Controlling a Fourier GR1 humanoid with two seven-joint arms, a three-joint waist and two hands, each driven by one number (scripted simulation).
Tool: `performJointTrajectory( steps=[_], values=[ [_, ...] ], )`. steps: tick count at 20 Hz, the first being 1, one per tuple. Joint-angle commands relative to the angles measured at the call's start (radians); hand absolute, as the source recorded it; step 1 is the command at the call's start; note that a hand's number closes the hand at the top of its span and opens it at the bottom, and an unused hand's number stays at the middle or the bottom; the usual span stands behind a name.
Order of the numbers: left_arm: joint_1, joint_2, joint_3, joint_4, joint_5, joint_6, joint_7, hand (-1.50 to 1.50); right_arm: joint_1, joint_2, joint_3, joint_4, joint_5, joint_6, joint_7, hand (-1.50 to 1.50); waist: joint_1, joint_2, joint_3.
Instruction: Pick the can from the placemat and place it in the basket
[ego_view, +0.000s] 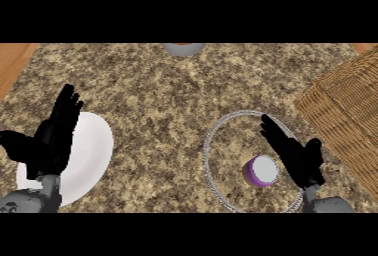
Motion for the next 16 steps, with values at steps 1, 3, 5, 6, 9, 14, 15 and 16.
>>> performJointTrajectory(
  steps=[1,3,5,6,9,14,15,16],
  values=[
    [0.02,0.017,0.028,0.015,-0.004,-0.038,-0.016,0.0,-0.13,-0.025,-0.082,0.052,-0.08,0.106,-0.037,1.5,-0.006,-0.002,0.003],
    [-0.021,0.046,0.032,0.069,0.008,-0.057,0.013,0.0,-0.22,-0.011,-0.123,0.0,-0.176,0.18,-0.134,1.5,0.001,0.005,0.005],
    [-0.022,0.079,0.023,0.066,0.013,-0.094,0.039,0.0,-0.335,-0.004,-0.185,-0.037,-0.261,0.229,-0.196,1.5,0.022,0.01,0.008],
    [-0.03,0.089,0.026,0.087,0.005,-0.099,0.037,0.0,-0.379,-0.011,-0.216,-0.073,-0.312,0.266,-0.225,1.5,0.013,0.01,0.008],
    [-0.033,0.06,0.0,0.124,0.03,-0.122,0.063,0.0,-0.377,-0.13,0.036,-0.203,0.02,0.421,-0.407,-1.5,0.0,0.004,0.004],
    [-0.062,0.075,0.069,0.246,0.081,-0.203,0.024,0.0,-0.226,0.04,0.208,-0.328,0.304,0.156,-0.517,-1.5,-0.029,-0.003,0.002],
    [-0.078,0.098,0.06,0.184,0.074,-0.208,0.077,0.0,-0.228,0.058,0.222,-0.368,0.337,0.112,-0.467,-1.5,-0.024,-0.007,0.002],
    [-0.067,0.093,0.075,0.252,0.071,-0.225,0.022,0.0,-0.212,0.1,0.28,-0.432,0.37,0.069,-0.376,-1.5,-0.03,-0.007,0.001]
  ],
)
